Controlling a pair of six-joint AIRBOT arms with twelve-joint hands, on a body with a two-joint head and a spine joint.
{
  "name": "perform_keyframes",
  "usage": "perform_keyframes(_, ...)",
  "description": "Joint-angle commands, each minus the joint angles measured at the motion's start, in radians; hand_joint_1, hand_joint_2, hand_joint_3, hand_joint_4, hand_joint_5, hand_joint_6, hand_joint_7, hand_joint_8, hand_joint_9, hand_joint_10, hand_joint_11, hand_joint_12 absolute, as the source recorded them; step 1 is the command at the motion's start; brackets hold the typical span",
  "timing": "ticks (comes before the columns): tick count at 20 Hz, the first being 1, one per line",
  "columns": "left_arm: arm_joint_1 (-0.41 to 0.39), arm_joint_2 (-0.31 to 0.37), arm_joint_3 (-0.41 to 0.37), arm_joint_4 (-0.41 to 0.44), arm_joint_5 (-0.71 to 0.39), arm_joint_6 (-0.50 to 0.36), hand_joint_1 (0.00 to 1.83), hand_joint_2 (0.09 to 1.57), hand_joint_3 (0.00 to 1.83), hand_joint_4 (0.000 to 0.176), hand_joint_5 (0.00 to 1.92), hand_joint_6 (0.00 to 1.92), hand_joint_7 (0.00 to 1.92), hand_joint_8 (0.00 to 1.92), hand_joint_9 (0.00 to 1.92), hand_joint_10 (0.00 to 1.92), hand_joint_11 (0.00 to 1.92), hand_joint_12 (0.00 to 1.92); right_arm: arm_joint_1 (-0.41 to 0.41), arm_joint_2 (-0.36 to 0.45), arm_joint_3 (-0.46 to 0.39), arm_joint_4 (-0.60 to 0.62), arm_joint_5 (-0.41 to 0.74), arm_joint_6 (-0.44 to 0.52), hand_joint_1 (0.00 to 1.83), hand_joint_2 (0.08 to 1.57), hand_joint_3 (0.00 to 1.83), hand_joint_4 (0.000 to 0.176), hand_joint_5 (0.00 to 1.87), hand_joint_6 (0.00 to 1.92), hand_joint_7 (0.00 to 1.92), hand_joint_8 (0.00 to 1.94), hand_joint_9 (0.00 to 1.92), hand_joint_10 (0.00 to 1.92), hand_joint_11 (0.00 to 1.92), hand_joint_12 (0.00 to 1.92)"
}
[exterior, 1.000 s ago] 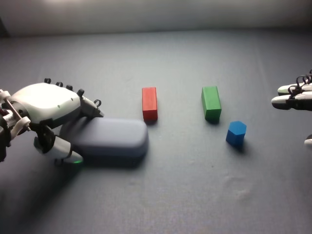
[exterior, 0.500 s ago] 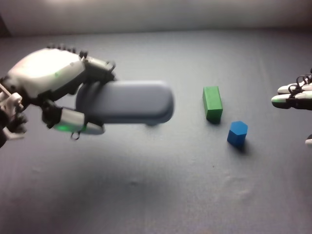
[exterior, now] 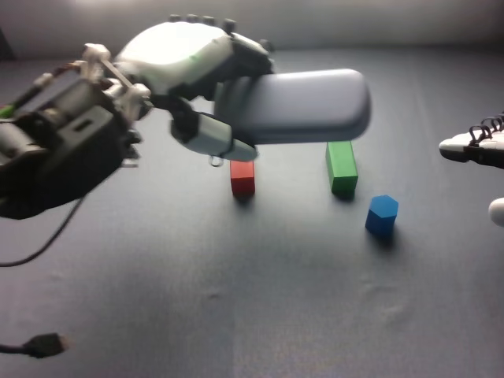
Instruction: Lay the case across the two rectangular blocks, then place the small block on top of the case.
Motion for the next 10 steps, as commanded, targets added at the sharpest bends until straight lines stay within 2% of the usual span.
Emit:
perform_keyframes(1, -0.022, -0.013, 0.015, -0.022, -0.089, 0.002, 1.25, 1.08, 0.00, 0.000, 1.03, 0.80, 1.09, 0.92, 1.09, 0.51, 0.81, 1.26, 0.011, 0.000, 0.004, 0.033, 0.115, 0.005, 0.00, 1.42, 0.00, 0.007, 0.25, 0.00, 0.28, 0.00, 0.31, 0.00, 0.26, 0.33)
perform_keyframes(2, -0.028, -0.032, 0.031, -0.037, -0.073, 0.010, 1.25, 1.08, 0.00, 0.000, 1.04, 0.76, 1.08, 0.97, 1.07, 0.58, 0.78, 1.30, 0.011, -0.002, 0.006, 0.033, 0.115, 0.005, 0.00, 1.42, 0.00, 0.011, 0.25, 0.00, 0.28, 0.00, 0.30, 0.00, 0.29, 0.26)
perform_keyframes(3, -0.034, -0.053, 0.051, -0.046, -0.055, 0.011, 1.26, 1.08, 0.00, 0.000, 1.03, 0.76, 1.09, 0.96, 1.07, 0.58, 0.82, 1.27, 0.012, -0.005, 0.008, 0.033, 0.115, 0.005, 0.00, 1.41, 0.00, 0.016, 0.24, 0.00, 0.27, 0.00, 0.28, 0.00, 0.28, 0.24)
perform_keyframes(6, -0.040, -0.083, 0.076, -0.046, -0.019, 0.011, 1.28, 1.06, 0.00, 0.000, 1.15, 0.50, 1.08, 1.04, 1.05, 0.71, 0.81, 1.39, 0.013, -0.007, 0.009, 0.033, 0.115, 0.005, 0.00, 1.40, 0.00, 0.022, 0.24, 0.00, 0.27, 0.00, 0.30, 0.01, 0.28, 0.23)
perform_keyframes(7, -0.036, -0.097, 0.088, -0.051, -0.005, 0.011, 1.28, 1.08, 0.00, 0.000, 1.14, 0.46, 1.04, 1.13, 1.01, 0.89, 0.81, 1.48, 0.014, -0.007, 0.009, 0.033, 0.115, 0.005, 0.00, 1.42, 0.00, 0.010, 0.25, 0.00, 0.29, 0.00, 0.31, 0.00, 0.30, 0.20)
perform_keyframes(8, -0.035, -0.101, 0.093, -0.052, 0.001, 0.011, 1.28, 1.08, 0.00, 0.000, 1.14, 0.46, 1.04, 1.13, 1.01, 0.89, 0.81, 1.48, 0.014, -0.007, 0.009, 0.032, 0.115, 0.005, 0.00, 1.42, 0.00, 0.010, 0.25, 0.00, 0.29, 0.00, 0.31, 0.00, 0.30, 0.20)
perform_keyframes(9, -0.032, -0.104, 0.098, -0.059, 0.011, 0.017, 1.37, 1.09, 0.01, 0.000, 1.05, 0.62, 1.04, 0.97, 0.95, 1.16, 0.78, 1.33, 0.014, -0.008, 0.009, 0.031, 0.115, 0.005, 0.02, 1.42, 0.00, 0.005, 0.25, 0.00, 0.28, 0.00, 0.30, 0.00, 0.30, 0.19)
perform_keyframes(10, -0.030, -0.104, 0.099, -0.072, 0.020, 0.034, 1.38, 1.10, 0.00, 0.000, 0.98, 0.76, 1.03, 0.95, 0.93, 1.22, 0.78, 1.35, 0.014, -0.008, 0.009, 0.031, 0.115, 0.005, 0.01, 1.42, 0.00, 0.018, 0.24, 0.00, 0.27, 0.00, 0.30, 0.00, 0.31, 0.18)
